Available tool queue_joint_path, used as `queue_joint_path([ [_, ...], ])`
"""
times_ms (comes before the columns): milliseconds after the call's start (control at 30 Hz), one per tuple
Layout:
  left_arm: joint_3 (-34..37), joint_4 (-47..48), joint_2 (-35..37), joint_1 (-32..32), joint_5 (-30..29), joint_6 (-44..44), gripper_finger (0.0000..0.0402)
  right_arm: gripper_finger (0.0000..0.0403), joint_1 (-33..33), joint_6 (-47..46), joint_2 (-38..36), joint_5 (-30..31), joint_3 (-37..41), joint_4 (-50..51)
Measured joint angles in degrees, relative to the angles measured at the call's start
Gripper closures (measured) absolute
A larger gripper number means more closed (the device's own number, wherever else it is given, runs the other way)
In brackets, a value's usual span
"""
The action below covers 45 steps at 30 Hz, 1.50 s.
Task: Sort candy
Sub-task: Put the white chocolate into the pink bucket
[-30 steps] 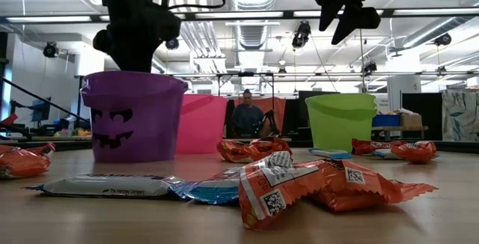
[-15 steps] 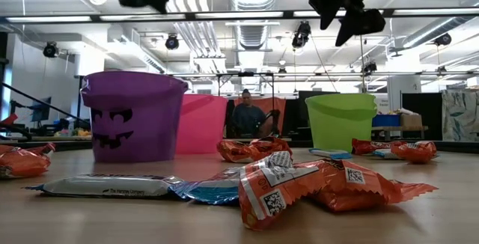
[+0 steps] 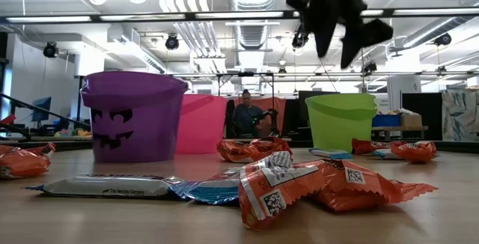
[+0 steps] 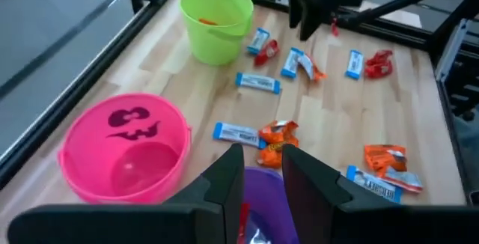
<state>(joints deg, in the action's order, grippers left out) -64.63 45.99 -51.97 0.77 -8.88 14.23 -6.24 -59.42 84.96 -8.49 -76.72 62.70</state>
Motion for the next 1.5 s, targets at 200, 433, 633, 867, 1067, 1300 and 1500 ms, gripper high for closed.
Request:
queue_joint_path([
  [200, 3.1, -1.0, 3.6, 0.1, -3.9, -0.8, 0.0325, 0.0181, 0.0, 3.9, 8.2, 1.9, 1.8, -0.6],
  [433, 3.4, -1.2, 6.4, 0.2, -5.2, -3.3, 0.0325, 0.0181, 0.9, 6.9, 14.8, 5.7, 1.9, -5.0],
  [633, 3.4, -1.5, 8.5, 0.3, -10.3, -3.2, 0.0325, 0.0181, 2.2, 6.1, 17.1, 10.1, 3.0, -7.5],
  [867, 3.4, -8.3, 9.9, 0.5, -10.3, -4.7, 0.0325, 0.0181, 2.2, 3.5, 16.3, 10.1, 9.2, -14.4],
  [1067, 3.4, -14.5, 10.1, 1.6, -10.3, -6.7, 0.0325, 0.0182, 2.3, 1.8, 13.9, 9.5, 15.8, -22.5],
  [1300, 3.4, -15.2, 10.1, 2.9, -13.1, -6.3, 0.0325, 0.0223, 2.6, 1.4, 13.5, 8.8, 18.9, -27.9],
  [1500, 3.4, -15.2, 10.0, 2.9, -13.2, -6.3, 0.0325, 0.0296, 2.6, 2.2, 13.6, 8.4, 17.7, -27.4],
])
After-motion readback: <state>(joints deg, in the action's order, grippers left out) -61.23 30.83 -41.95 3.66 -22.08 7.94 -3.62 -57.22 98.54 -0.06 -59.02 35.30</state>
